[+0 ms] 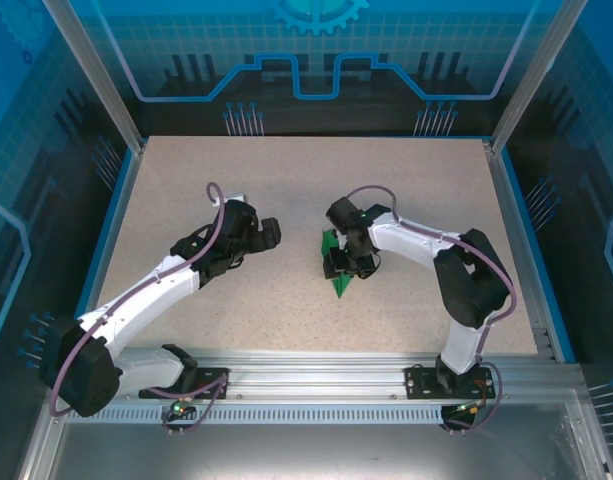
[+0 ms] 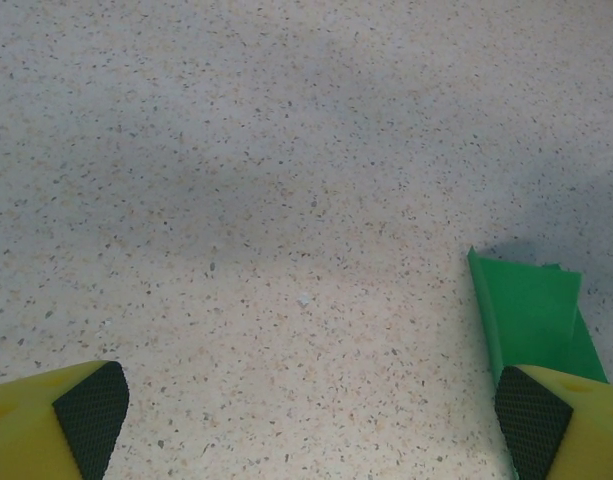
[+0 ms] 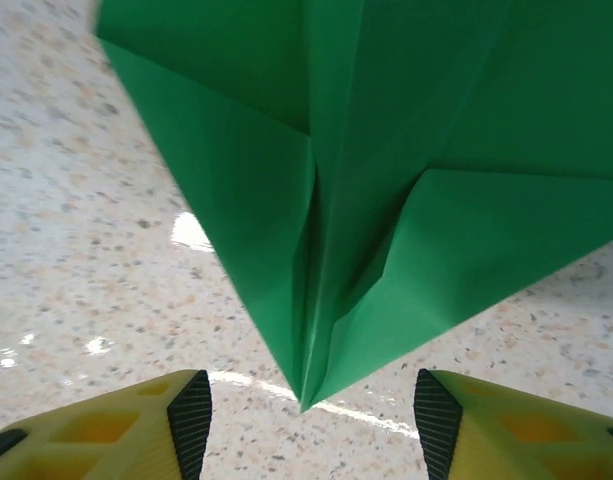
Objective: Fold a paper plane with a square sheet of paper (fold left side to right side)
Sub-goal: Pick up the paper plane at the center of the table, then place the paper plane at the center of the table.
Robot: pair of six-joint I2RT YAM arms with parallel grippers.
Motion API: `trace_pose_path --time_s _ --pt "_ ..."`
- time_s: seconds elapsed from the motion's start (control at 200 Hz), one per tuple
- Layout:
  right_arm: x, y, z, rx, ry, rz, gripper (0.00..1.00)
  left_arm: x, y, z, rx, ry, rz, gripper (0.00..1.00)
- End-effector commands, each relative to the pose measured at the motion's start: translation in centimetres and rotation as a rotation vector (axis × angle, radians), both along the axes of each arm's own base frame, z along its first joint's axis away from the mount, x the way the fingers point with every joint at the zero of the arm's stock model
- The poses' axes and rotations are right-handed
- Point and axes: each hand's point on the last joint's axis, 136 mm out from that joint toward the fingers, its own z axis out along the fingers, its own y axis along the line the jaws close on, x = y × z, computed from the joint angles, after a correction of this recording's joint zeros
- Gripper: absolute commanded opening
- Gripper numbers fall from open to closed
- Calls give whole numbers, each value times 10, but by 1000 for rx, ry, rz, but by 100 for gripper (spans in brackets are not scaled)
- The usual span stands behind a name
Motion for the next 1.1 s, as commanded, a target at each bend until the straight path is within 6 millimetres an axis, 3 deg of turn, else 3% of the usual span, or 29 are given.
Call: trace_pose_path --time_s 0.0,0.21,0.365,0.56,0.795,0.93,1.095 --pt "6 0 -1 -41 -7 -12 57 2 -4 9 -14 -23 -34 99" --pt "10 6 -11 -46 3 4 45 1 -4 8 -4 -17 -38 99" --pt "14 7 -18 -61 4 9 30 1 -3 7 6 -9 -42 98" --pt "37 8 -1 -76 -52 26 4 -1 -4 9 17 -14 -65 99" --pt "86 -10 15 -126 -64 -17 4 -6 -5 14 29 -24 -105 98" --pt "113 -14 10 -164 -63 -41 5 -8 -5 11 32 -12 -116 99" --pt "131 -17 -1 -184 -48 -78 5 -10 -6 9 30 0 -121 99"
